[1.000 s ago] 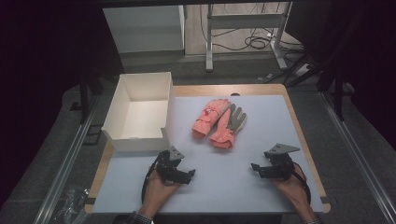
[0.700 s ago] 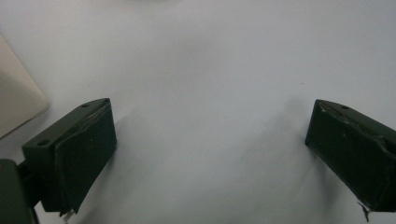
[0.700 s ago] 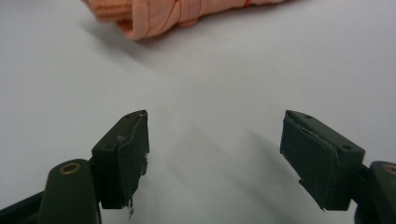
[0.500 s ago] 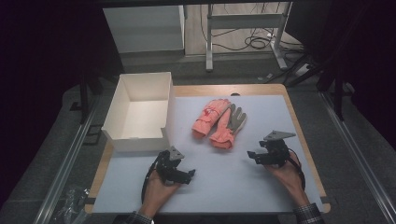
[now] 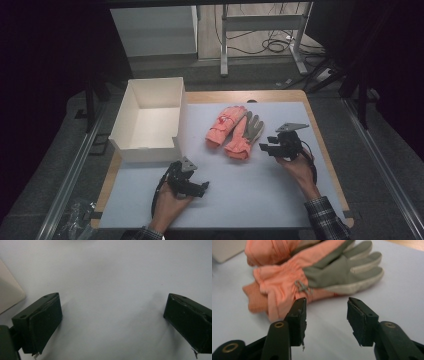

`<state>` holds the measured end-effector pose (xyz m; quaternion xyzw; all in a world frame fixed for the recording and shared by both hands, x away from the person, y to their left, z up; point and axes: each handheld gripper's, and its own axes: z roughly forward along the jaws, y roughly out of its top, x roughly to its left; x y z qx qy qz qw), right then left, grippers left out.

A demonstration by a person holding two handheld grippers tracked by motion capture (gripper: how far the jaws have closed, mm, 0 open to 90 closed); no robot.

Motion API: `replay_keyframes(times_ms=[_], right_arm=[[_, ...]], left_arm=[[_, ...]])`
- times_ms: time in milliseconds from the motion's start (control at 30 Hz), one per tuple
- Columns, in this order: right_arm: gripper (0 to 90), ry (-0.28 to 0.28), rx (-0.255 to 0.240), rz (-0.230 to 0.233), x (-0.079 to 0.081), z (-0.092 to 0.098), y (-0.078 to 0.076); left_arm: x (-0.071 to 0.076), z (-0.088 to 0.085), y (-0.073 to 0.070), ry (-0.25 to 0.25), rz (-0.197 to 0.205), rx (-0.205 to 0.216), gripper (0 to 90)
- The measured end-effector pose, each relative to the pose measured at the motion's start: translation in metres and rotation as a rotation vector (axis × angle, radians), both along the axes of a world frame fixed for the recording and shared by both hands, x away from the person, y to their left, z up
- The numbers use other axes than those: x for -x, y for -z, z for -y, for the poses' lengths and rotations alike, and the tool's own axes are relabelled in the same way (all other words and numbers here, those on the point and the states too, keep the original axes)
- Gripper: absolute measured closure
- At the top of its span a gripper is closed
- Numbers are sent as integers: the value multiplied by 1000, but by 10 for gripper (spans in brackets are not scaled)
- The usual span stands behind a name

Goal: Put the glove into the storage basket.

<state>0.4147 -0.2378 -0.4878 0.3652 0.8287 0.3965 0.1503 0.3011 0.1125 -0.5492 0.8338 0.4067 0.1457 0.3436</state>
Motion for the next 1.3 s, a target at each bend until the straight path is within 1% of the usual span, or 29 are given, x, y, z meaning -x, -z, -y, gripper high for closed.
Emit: replay_keyframes(times_ms=[133, 267, 367, 433, 567, 600, 633, 667, 700, 767, 833, 867, 933, 967, 1000, 1033, 1067, 1167, 1233, 1300], right_arm=[[537, -9, -6, 10, -13, -12, -5], [527, -12, -3, 13, -28, -25, -8], [461, -9, -5, 10, -40, -36, -6], [434, -3, 3, 10, -46, -42, -4], [401, 15, 26, -10, -59, -51, 6], [391, 25, 41, -23, -63, -52, 10], [380, 30, 44, -34, -66, -53, 13], [380, 27, 35, -57, -70, -54, 18], [385, 33, 22, -68, -71, -54, 20], [420, 40, 23, -79, -71, -55, 22], [482, 52, 34, -75, -69, -57, 24], [530, 63, 50, -69, -68, -58, 25], [638, 73, 61, -69, -66, -60, 26], [683, 89, 71, -67, -65, -61, 26], [736, 90, 81, -59, -64, -63, 26], [757, 94, 102, -45, -63, -64, 25], [779, 96, 109, -41, -62, -65, 25], [827, 101, 93, -49, -62, -63, 24], [836, 99, 76, -53, -62, -61, 21], [837, 99, 72, -56, -62, -60, 21]], left_arm=[[0, 0, 0, 0, 0, 0, 19], [0, 0, 0, 0, 0, 0, 19], [0, 0, 0, 0, 0, 1, 19], [0, 0, 0, 0, 0, 1, 20], [0, 0, 0, 0, 0, 1, 20], [0, 0, 0, 0, 0, 1, 20], [0, 0, 0, 0, 0, 2, 20], [0, 0, 0, 0, 0, 2, 20], [0, 0, 0, 0, 0, 2, 20], [0, 0, 0, 0, -1, 2, 19], [0, 0, 0, 0, -1, 3, 19], [0, 0, 0, 0, -1, 2, 18], [0, 0, 0, 0, -2, 2, 18], [0, 0, 0, 0, -1, 3, 19], [0, 0, 0, 0, -2, 2, 19], [0, 0, 0, 0, -2, 2, 19], [0, 0, 0, 0, -1, 2, 19], [0, 0, 0, 0, -1, 2, 19], [0, 0, 0, 0, -1, 2, 19], [0, 0, 0, 0, -1, 2, 19]])
